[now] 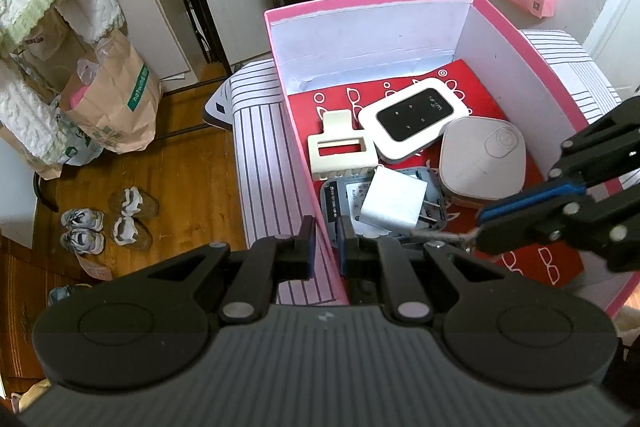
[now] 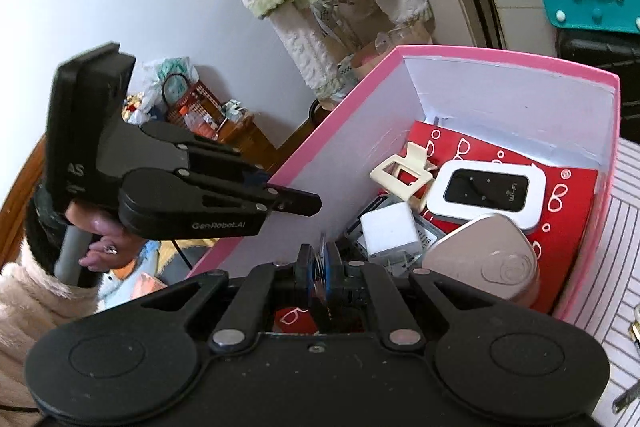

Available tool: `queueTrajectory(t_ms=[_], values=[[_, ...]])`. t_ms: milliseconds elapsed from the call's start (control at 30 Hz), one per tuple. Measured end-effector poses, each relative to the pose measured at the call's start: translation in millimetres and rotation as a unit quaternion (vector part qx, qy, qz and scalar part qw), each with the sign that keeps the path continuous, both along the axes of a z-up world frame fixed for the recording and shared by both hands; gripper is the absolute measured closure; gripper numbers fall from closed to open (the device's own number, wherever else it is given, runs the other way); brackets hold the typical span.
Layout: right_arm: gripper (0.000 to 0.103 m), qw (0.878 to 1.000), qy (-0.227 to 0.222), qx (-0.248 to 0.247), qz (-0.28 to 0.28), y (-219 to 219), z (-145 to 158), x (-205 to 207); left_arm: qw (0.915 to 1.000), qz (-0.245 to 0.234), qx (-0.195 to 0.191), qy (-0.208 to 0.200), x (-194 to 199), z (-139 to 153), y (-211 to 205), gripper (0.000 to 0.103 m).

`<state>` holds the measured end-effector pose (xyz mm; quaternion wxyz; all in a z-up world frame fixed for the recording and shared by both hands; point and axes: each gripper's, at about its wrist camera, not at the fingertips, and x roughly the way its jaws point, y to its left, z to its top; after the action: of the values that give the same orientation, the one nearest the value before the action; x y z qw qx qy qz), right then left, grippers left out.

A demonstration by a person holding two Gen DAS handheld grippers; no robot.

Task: Organize rigid objects
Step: 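Carry the keys into the pink box and open the right gripper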

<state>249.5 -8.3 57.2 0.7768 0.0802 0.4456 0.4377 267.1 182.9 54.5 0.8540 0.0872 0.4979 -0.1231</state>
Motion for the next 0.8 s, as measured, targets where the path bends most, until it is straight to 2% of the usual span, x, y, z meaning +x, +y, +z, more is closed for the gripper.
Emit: queueTrajectory(t_ms=[233,400,600,800], values=[[0.091,0.999,-0.018,0.023,-0.016,-22.0,11.8,-9.4,0.9999,0.006,-0.011,0.001,-0.7,-0.6,1.9,0.093],[0.09,0.996,-0.053,0.03,-0.07,-64.2,29.7,-23.3,0.9997,0.011,-0.02,0.003,-0.5,-0.8,4.3,0.092],[0.088,0.983,-0.07,0.002,-0.168,-123.4,30.1,-30.5,0.9995,0.015,-0.027,0.003,-1.4,-1.1,7.1,0.092],[0.085,0.961,-0.082,-0.075,-0.252,-166.4,8.4,-31.8,0.9994,0.017,-0.029,0.004,-1.1,-0.8,6.9,0.092]])
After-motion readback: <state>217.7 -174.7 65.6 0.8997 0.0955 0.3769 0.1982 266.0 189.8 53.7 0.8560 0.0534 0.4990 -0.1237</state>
